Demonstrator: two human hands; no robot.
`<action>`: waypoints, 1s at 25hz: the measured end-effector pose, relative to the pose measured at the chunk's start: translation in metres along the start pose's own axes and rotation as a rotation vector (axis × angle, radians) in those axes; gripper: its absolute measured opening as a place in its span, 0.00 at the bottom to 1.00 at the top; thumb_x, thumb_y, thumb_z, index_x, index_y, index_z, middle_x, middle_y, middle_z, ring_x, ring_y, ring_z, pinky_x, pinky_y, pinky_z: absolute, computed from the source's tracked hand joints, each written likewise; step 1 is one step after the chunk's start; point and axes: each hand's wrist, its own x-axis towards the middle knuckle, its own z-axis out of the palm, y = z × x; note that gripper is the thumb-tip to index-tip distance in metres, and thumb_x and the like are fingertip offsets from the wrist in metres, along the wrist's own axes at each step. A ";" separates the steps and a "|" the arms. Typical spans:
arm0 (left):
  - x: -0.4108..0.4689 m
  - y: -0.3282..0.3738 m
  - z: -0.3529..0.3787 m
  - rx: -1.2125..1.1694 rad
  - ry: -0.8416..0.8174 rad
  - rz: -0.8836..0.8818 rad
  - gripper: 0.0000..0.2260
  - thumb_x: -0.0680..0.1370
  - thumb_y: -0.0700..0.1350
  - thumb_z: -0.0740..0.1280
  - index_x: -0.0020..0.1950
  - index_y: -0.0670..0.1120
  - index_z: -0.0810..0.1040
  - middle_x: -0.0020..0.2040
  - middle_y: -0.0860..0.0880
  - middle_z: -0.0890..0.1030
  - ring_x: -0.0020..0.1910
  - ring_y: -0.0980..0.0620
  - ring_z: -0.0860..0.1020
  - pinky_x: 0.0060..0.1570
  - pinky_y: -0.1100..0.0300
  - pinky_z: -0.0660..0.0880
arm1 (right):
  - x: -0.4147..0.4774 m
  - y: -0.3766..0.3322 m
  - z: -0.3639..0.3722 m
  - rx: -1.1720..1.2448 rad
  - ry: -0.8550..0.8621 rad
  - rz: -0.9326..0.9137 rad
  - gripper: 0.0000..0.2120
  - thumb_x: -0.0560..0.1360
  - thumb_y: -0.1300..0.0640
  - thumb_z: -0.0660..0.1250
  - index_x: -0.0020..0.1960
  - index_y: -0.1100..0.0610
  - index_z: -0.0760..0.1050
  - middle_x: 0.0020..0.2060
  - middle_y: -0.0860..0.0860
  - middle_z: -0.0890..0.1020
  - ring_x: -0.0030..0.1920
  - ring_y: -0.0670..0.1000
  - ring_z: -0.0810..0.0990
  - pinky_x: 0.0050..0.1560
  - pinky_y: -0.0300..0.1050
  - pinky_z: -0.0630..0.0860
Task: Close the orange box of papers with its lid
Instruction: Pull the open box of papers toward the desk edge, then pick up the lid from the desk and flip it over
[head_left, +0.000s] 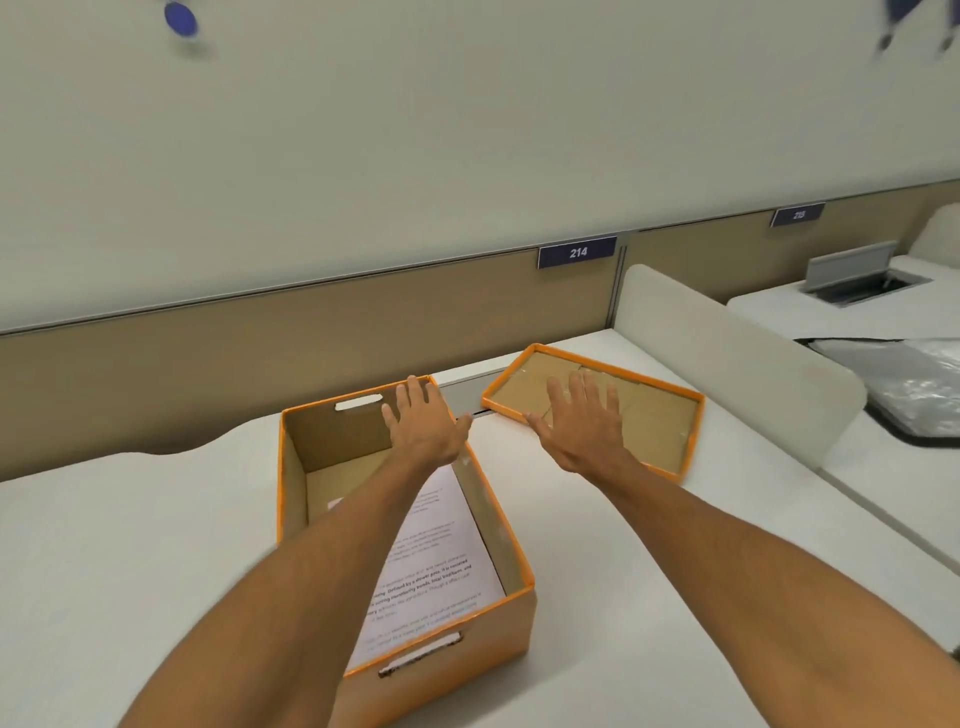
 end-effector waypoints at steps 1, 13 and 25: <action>0.004 0.016 0.005 -0.037 -0.010 0.007 0.34 0.79 0.60 0.57 0.79 0.42 0.54 0.80 0.41 0.47 0.79 0.41 0.45 0.75 0.40 0.45 | 0.004 0.014 0.001 -0.004 -0.002 0.023 0.32 0.79 0.36 0.47 0.77 0.53 0.57 0.78 0.59 0.59 0.79 0.60 0.52 0.75 0.64 0.51; 0.084 0.168 0.132 -0.200 -0.153 -0.111 0.33 0.79 0.60 0.59 0.77 0.42 0.57 0.79 0.40 0.51 0.78 0.38 0.49 0.74 0.40 0.53 | 0.106 0.179 0.053 -0.095 -0.082 -0.003 0.32 0.80 0.37 0.48 0.77 0.55 0.56 0.77 0.60 0.59 0.78 0.60 0.53 0.75 0.64 0.52; 0.120 0.197 0.237 -0.267 -0.100 -0.396 0.42 0.77 0.57 0.63 0.79 0.39 0.42 0.80 0.39 0.42 0.79 0.41 0.44 0.75 0.41 0.44 | 0.193 0.255 0.150 -0.053 -0.257 -0.002 0.35 0.78 0.35 0.51 0.78 0.54 0.52 0.79 0.60 0.55 0.79 0.62 0.51 0.75 0.65 0.50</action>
